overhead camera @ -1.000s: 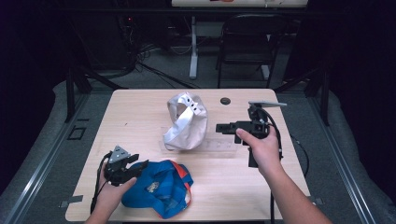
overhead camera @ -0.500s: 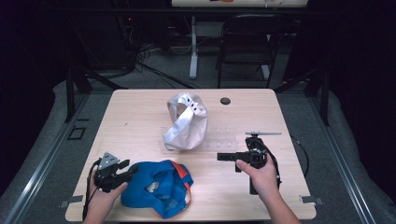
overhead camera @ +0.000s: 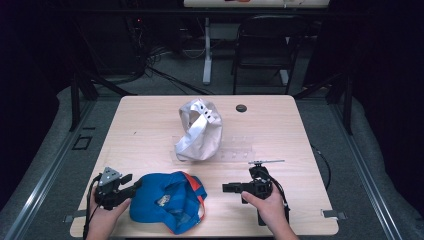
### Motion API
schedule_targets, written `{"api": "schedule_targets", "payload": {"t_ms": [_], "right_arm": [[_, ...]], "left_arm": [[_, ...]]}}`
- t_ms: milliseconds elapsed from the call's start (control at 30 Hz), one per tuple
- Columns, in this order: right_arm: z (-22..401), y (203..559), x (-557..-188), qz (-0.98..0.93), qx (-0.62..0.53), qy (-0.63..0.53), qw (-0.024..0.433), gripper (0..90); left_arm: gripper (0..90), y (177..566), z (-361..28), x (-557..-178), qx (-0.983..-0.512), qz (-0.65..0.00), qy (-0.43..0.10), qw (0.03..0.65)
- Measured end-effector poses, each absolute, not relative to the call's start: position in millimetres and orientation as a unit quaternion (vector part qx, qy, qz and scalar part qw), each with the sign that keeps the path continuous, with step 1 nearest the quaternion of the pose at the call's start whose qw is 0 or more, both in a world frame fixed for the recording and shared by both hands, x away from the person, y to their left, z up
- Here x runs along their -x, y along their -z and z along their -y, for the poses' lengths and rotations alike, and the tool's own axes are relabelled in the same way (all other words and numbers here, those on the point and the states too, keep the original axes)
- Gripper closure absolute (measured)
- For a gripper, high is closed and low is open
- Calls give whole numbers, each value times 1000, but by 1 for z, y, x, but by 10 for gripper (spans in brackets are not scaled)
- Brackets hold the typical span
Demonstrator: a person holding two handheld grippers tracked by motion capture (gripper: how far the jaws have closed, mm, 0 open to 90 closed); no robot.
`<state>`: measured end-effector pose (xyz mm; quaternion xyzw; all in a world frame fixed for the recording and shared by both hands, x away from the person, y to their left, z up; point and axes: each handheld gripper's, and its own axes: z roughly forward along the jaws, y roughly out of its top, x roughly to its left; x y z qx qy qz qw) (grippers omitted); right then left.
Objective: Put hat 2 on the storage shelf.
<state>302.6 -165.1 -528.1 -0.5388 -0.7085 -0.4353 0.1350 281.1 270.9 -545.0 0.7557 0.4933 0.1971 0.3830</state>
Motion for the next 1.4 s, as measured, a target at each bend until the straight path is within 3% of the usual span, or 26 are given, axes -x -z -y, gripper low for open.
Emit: {"api": "schedule_targets", "payload": {"t_ms": [300, 833, 1400], "right_arm": [[145, 540, -304, 730, 521, 420, 141, 596], [99, 567, -308, 757, 487, 383, 209, 605], [87, 578, -309, 762, 479, 358, 248, 648]], "left_arm": [[528, 547, -275, -273, -757, -495, -199, 377], [527, 547, -289, -255, -746, -514, -213, 366], [526, 547, -294, -252, -741, -519, -216, 367]]}}
